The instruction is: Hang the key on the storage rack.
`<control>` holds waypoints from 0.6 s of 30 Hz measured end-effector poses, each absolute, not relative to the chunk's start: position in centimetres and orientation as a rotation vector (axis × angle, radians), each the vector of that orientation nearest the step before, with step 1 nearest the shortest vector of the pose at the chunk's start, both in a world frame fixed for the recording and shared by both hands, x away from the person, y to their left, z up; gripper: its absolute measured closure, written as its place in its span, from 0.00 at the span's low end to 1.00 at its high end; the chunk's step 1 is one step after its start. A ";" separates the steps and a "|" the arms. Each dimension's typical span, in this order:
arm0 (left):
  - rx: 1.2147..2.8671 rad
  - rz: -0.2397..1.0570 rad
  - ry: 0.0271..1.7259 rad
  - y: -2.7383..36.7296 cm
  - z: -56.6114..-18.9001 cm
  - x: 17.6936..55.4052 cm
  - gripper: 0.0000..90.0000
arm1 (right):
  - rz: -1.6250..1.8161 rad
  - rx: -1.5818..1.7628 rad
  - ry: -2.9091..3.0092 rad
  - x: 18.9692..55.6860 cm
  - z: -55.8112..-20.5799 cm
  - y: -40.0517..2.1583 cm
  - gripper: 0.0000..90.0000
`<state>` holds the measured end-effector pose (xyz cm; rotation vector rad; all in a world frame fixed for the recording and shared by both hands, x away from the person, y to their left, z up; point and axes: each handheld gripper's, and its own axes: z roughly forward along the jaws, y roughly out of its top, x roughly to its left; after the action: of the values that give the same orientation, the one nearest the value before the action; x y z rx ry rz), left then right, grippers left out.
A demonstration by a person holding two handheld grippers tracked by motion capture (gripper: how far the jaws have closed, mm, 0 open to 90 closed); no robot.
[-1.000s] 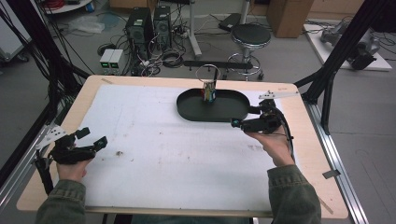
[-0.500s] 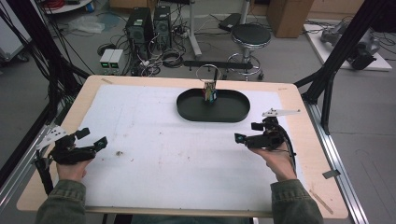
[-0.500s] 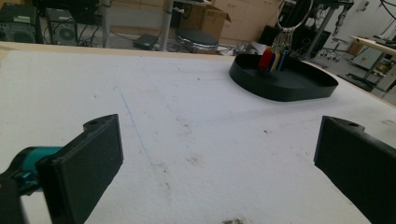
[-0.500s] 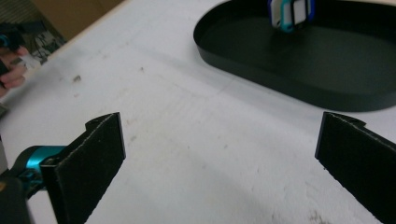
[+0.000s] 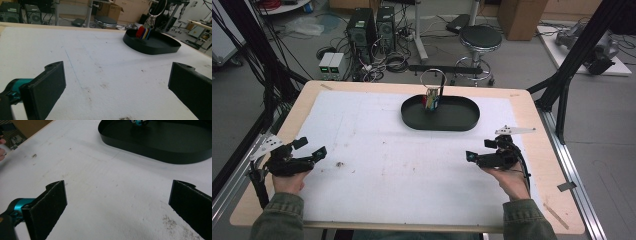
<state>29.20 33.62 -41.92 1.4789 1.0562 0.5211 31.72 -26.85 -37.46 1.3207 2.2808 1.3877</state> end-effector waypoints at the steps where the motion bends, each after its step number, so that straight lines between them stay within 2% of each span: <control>1: 1.479 0.520 1.056 33.6 -41.9 29.2 0.02 | 1.382 1.323 2.282 31.6 -37.6 -27.0 0.01; 18: 1.490 0.521 1.064 33.6 -41.9 29.1 0.02 | 1.153 1.383 2.073 28.2 -40.5 -28.7 0.01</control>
<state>29.13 33.64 -41.91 1.4901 1.0638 0.5212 28.23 -28.70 -40.46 1.3829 2.0729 1.1532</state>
